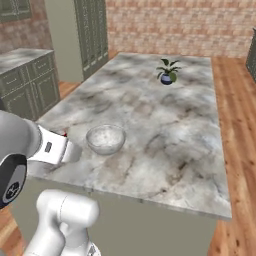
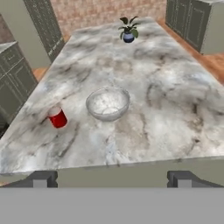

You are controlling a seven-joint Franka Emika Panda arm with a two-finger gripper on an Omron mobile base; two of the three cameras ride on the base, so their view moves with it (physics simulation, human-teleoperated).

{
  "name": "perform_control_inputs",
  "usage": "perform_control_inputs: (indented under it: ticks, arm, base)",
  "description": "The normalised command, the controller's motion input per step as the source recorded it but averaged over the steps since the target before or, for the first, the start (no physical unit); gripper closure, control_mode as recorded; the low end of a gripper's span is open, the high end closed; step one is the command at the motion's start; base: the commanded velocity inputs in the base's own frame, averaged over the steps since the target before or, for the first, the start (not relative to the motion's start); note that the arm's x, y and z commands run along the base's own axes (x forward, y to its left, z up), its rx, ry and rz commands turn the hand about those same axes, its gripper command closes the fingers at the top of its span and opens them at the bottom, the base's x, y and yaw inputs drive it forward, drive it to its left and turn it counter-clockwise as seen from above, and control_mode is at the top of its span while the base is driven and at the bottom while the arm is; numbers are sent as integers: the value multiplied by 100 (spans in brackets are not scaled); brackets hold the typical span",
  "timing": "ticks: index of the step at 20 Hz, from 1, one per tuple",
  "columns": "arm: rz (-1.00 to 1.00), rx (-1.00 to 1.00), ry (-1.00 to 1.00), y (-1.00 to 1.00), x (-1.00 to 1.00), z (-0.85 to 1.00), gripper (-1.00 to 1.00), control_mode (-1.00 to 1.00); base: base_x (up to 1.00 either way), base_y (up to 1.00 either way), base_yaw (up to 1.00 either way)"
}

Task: Clear the mugs and bowl far away from the sink.

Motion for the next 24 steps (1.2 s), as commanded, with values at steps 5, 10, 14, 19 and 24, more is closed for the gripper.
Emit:
perform_control_inputs:
  ticks: [5, 10, 14, 19, 24]
  arm:
    - [0, 0, 0, 0, 0, 0, -100, 100]
    - [0, 0, 0, 0, 0, 0, -100, 100]
    - [0, 0, 0, 0, 0, 0, -100, 100]
    - [0, 0, 0, 0, 0, 0, -100, 100]
    - [0, 0, 0, 0, 0, 0, -100, 100]
  base:
    - [-34, 97, 19]
    - [-56, 100, 46]
    - [-22, 89, 83]
    - [-7, 47, 97]
    - [0, 0, 100]
